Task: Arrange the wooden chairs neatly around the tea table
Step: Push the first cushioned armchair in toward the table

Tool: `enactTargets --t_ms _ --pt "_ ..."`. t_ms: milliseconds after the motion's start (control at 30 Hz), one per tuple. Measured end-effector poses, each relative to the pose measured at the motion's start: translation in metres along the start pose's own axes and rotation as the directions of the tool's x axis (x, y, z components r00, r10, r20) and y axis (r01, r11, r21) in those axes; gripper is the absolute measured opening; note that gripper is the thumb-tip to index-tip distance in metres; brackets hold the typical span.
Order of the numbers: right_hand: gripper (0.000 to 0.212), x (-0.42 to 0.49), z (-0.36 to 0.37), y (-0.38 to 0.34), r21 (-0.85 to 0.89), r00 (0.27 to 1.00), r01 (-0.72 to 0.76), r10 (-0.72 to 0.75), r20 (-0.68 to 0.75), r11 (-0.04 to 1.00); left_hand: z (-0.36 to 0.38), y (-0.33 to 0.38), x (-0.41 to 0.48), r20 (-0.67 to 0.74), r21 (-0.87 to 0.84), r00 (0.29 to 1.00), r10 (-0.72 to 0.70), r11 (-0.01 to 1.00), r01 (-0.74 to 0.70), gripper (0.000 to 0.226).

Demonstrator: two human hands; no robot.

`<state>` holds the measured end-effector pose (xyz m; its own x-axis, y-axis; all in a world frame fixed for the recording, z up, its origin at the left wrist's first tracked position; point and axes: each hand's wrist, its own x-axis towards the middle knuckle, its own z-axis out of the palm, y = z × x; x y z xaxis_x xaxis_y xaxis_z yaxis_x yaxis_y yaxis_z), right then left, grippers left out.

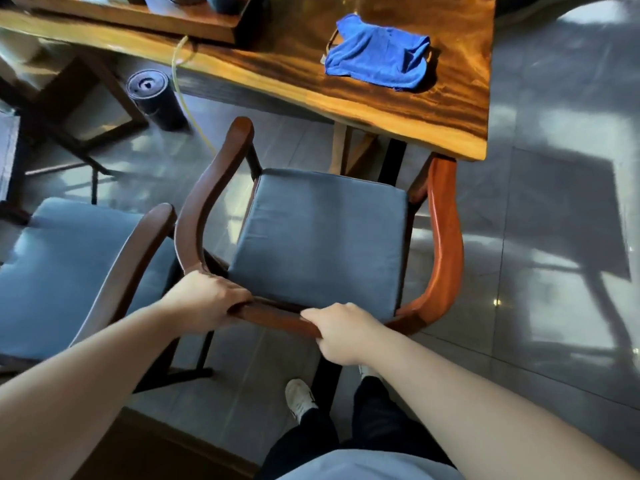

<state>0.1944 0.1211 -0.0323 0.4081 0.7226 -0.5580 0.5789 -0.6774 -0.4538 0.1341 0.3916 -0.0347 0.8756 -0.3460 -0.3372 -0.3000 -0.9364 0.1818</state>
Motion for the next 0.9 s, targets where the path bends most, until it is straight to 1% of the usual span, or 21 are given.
enactTargets --t_ms 67,200,300,367,433,467,500,567,600,633,700,733,800,900 --pt "0.047 0.012 -0.011 -0.009 0.015 1.0 -0.017 0.017 0.008 1.0 -0.006 -0.015 0.003 -0.071 -0.012 0.997 0.001 1.0 -0.002 0.025" --pt "0.027 0.035 -0.023 -0.029 0.033 1.0 -0.013 0.013 -0.004 0.999 -0.011 -0.043 0.006 -0.121 -0.019 0.991 -0.061 0.998 0.059 0.029" --pt "0.021 0.048 -0.024 -0.039 0.042 1.0 -0.006 0.006 0.003 0.999 -0.007 -0.055 0.005 -0.171 -0.063 0.979 -0.113 0.993 0.103 0.033" --pt "0.015 0.05 -0.025 -0.034 0.053 0.999 0.036 -0.036 0.002 0.998 -0.007 -0.055 0.005 -0.183 -0.08 0.975 -0.128 0.99 0.115 0.034" --pt "0.017 0.044 -0.025 -0.014 0.045 0.993 0.114 -0.115 0.013 0.992 -0.009 -0.048 0.006 -0.177 -0.106 0.971 -0.162 0.984 0.145 0.032" --pt "0.025 0.038 -0.025 0.002 0.023 0.989 0.14 -0.141 0.037 0.99 -0.012 -0.041 0.007 -0.169 -0.112 0.971 -0.172 0.982 0.154 0.031" --pt "0.037 0.031 -0.026 0.02 -0.016 0.986 0.147 -0.145 0.08 0.989 -0.015 -0.031 0.009 -0.16 -0.107 0.973 -0.168 0.983 0.152 0.031" --pt "0.064 0.017 -0.028 0.059 -0.129 0.978 0.126 -0.101 0.184 0.984 -0.023 -0.004 0.014 -0.142 -0.062 0.984 -0.111 0.993 0.104 0.032" --pt "0.071 0.01 -0.029 0.078 -0.185 0.973 0.115 -0.073 0.217 0.976 -0.026 0.014 0.019 -0.134 -0.039 0.989 -0.07 0.997 0.065 0.033" --pt "0.074 0.006 -0.031 0.095 -0.231 0.971 0.107 -0.051 0.235 0.967 -0.026 0.032 0.025 -0.126 -0.026 0.991 -0.034 0.999 0.031 0.033" --pt "0.069 0.002 -0.035 0.122 -0.325 0.963 0.12 -0.03 0.269 0.938 -0.019 0.071 0.039 -0.09 -0.009 0.996 -0.01 1.0 0.009 0.035" --pt "0.065 0.003 -0.036 0.132 -0.374 0.959 0.141 -0.032 0.282 0.917 -0.015 0.088 0.048 -0.052 0.001 0.998 -0.026 1.0 0.026 0.036" --pt "0.055 0.005 -0.039 0.146 -0.44 0.96 0.17 -0.048 0.275 0.882 -0.006 0.112 0.062 0.018 0.049 0.995 -0.102 0.994 0.101 0.034" --pt "0.043 0.013 -0.042 0.155 -0.495 0.962 0.211 -0.09 0.257 0.843 0.001 0.121 0.07 0.021 0.114 0.98 -0.198 0.974 0.195 0.018"
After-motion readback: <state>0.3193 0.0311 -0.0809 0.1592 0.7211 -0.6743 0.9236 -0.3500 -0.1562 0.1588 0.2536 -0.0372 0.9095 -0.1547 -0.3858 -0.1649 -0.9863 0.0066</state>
